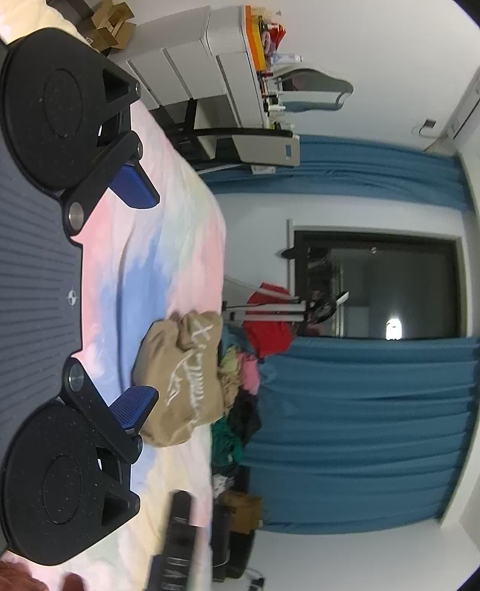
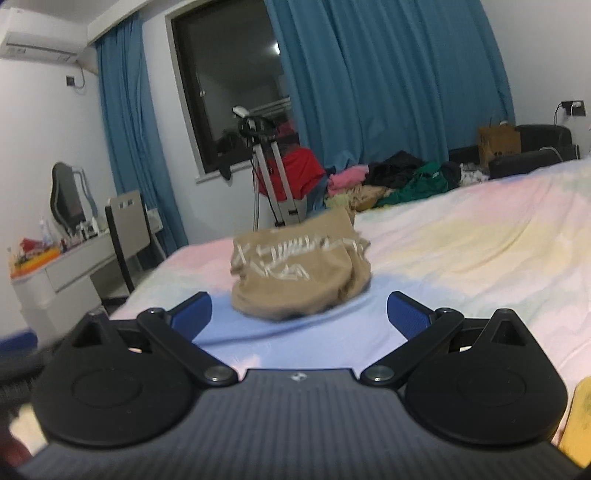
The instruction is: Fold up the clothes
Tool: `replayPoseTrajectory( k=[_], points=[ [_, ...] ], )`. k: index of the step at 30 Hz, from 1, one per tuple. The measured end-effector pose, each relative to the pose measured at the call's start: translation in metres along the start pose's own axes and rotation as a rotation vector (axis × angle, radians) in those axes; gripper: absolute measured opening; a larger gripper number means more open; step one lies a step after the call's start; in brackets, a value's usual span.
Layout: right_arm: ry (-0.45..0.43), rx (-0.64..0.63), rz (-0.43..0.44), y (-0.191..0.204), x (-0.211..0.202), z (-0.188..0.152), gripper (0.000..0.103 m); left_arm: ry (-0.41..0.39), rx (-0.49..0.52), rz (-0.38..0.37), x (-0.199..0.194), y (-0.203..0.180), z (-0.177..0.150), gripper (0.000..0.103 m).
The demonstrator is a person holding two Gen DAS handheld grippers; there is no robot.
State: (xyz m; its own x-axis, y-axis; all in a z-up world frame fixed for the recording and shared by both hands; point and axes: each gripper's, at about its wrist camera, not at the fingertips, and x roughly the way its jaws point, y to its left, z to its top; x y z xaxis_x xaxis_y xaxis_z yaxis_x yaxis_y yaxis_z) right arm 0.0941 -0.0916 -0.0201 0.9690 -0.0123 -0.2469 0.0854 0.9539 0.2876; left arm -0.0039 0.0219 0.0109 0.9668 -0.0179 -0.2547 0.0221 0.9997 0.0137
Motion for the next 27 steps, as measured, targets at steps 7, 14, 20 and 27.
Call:
replayPoseTrajectory(
  k=[7, 14, 20, 27],
  points=[
    [-0.094, 0.031, -0.005, 0.029, -0.009, 0.060, 0.103, -0.029, -0.027, 0.027, -0.009, 0.023, 0.000, 0.103],
    [-0.188, -0.010, -0.075, 0.018, -0.020, 0.100, 0.103, -0.037, -0.015, 0.007, -0.009, 0.013, -0.001, 0.103],
    [-0.125, -0.008, -0.059, -0.023, -0.009, 0.072, 0.103, -0.024, 0.052, -0.010, 0.004, 0.001, -0.011, 0.103],
    [-0.045, 0.107, -0.062, -0.064, 0.013, 0.033, 0.103, 0.138, 0.156, -0.071, 0.069, -0.028, -0.020, 0.103]
  ],
)
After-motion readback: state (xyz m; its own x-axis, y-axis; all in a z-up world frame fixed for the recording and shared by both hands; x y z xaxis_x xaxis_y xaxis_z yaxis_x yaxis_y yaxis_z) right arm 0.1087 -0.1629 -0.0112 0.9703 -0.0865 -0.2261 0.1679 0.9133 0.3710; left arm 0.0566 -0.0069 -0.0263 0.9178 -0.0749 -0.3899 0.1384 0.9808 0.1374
